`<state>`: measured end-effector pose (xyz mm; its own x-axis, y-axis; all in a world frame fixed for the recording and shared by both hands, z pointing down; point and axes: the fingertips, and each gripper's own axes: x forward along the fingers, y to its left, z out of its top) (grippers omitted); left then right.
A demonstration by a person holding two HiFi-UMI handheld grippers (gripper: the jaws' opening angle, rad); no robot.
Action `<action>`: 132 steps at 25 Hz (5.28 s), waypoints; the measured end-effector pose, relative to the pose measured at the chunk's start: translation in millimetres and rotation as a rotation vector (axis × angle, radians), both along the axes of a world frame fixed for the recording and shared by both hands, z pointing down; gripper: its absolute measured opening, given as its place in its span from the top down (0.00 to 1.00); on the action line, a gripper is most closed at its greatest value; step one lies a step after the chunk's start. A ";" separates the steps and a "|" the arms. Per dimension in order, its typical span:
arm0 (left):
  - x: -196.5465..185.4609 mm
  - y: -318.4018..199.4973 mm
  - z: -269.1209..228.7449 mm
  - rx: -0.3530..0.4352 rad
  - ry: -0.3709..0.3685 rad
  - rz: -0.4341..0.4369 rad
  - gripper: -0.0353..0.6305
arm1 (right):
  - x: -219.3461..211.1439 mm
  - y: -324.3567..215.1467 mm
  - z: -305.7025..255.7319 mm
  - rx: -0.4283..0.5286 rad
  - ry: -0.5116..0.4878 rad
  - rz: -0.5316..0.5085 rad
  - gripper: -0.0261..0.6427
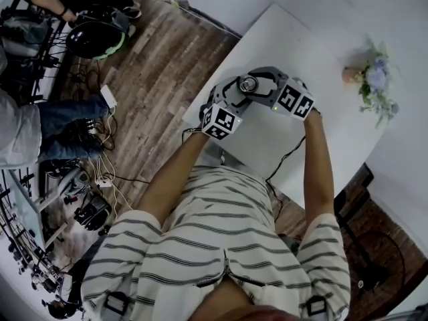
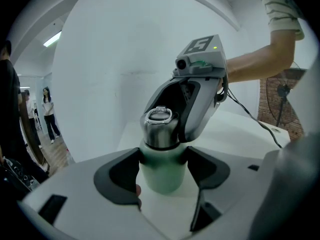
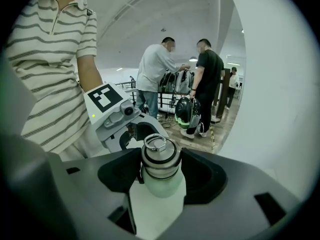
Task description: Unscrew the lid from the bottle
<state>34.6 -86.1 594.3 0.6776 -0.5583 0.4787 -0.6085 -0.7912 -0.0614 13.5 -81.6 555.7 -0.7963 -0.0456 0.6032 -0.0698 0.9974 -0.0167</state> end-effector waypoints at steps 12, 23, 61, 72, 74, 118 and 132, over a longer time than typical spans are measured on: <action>-0.7 0.0 2.5 -0.004 -0.003 -0.009 0.50 | 13.2 -8.6 -14.6 0.018 -0.214 0.635 0.43; -0.4 0.2 1.5 -0.003 0.000 -0.017 0.50 | 9.3 -13.1 -13.9 0.013 -0.299 0.940 0.57; 0.0 1.7 1.7 -0.006 -0.009 -0.009 0.50 | -0.8 2.9 -12.5 -0.108 -0.031 -0.067 0.57; -0.5 -0.9 3.3 -0.006 -0.008 -0.013 0.50 | 0.3 -6.8 -16.1 -0.097 -0.068 0.119 0.39; -0.2 -0.4 3.8 -0.006 -0.009 -0.012 0.50 | 2.6 -9.5 -20.7 -0.072 -0.115 0.224 0.38; -2.1 1.5 2.9 -0.005 -0.012 -0.020 0.50 | 3.0 -4.8 -11.4 0.019 -0.158 0.518 0.59; -0.4 2.1 1.7 -0.011 -0.018 -0.010 0.50 | 1.2 3.3 -10.5 -0.008 0.013 -0.059 0.59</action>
